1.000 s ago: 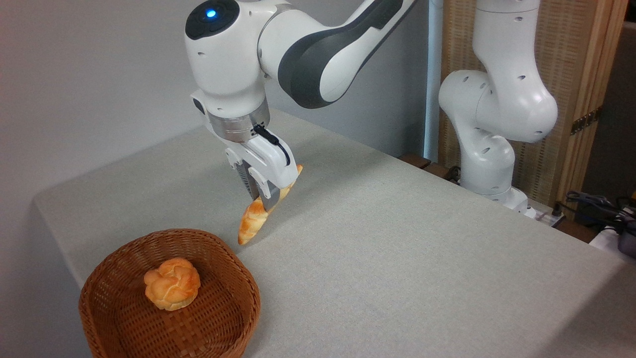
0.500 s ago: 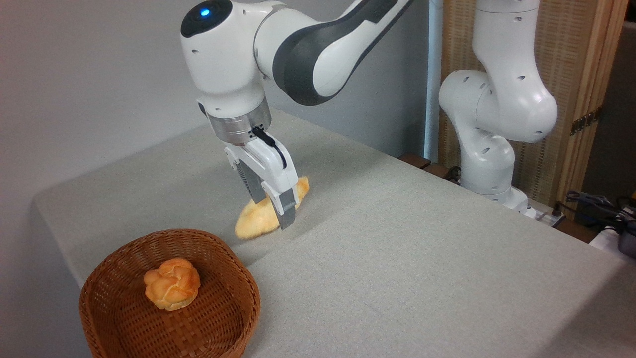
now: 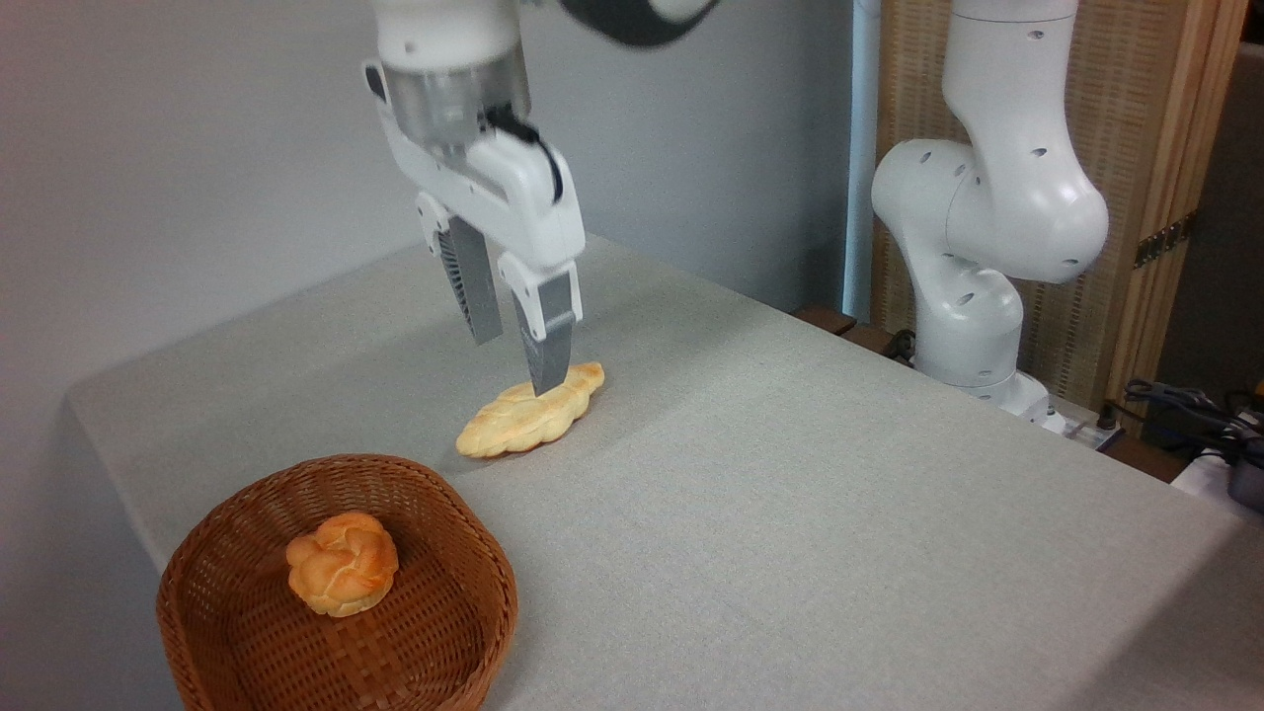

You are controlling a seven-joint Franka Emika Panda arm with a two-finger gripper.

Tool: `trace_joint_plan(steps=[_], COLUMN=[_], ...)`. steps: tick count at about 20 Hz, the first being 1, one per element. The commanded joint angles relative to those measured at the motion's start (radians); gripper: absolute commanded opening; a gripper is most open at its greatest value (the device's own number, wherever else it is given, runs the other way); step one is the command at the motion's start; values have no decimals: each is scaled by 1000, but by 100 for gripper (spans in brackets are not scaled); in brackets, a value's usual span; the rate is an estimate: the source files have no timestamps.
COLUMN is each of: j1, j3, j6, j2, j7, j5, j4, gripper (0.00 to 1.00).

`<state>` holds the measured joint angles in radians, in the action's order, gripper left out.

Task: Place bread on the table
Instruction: 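Raise the open gripper up away from the roll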

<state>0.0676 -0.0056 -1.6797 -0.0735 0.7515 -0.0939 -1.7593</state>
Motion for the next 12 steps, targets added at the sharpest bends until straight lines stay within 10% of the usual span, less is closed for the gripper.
trace_joint_plan(steps=[1, 12], j1=[-18, -51], j3=[4, 3], j6=[35, 153], j2=[15, 70], j7=[2, 5], j5=[74, 59], j4=[84, 195], gripper=[100, 100])
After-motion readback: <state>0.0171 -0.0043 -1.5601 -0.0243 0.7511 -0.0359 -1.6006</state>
